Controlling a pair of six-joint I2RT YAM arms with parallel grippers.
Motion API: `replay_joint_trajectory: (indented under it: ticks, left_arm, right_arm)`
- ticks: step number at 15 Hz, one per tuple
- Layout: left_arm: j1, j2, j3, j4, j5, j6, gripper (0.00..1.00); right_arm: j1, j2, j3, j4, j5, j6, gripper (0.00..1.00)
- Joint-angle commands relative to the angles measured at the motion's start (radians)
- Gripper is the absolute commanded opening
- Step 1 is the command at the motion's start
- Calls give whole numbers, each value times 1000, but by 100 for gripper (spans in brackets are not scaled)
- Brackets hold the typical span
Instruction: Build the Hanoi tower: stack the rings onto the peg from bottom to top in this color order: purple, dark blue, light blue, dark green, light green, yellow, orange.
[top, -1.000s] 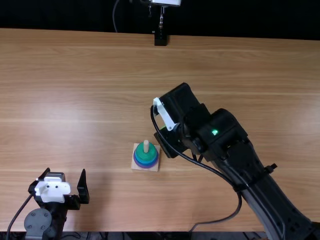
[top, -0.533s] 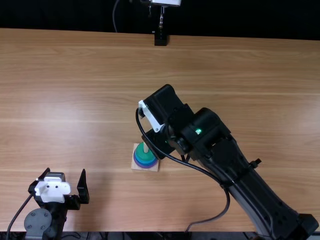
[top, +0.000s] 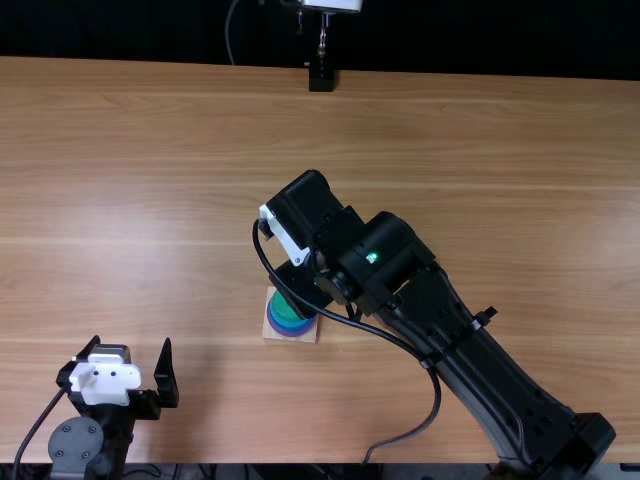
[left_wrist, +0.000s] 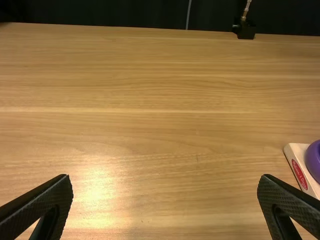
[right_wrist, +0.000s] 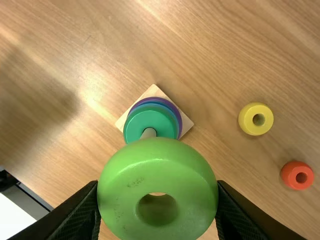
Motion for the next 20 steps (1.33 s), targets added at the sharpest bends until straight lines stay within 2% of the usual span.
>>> replay_joint_trajectory:
  ticks: [1,20]
  left_arm:
    - [-6,-12,-112,-78,-1,14,100]
    - [-6,-12,-112,-78,-1,14,100]
  right_arm:
    - [28,12,33,1,-6,0,0]
    - [28,87,13,-3,-6,-2,0]
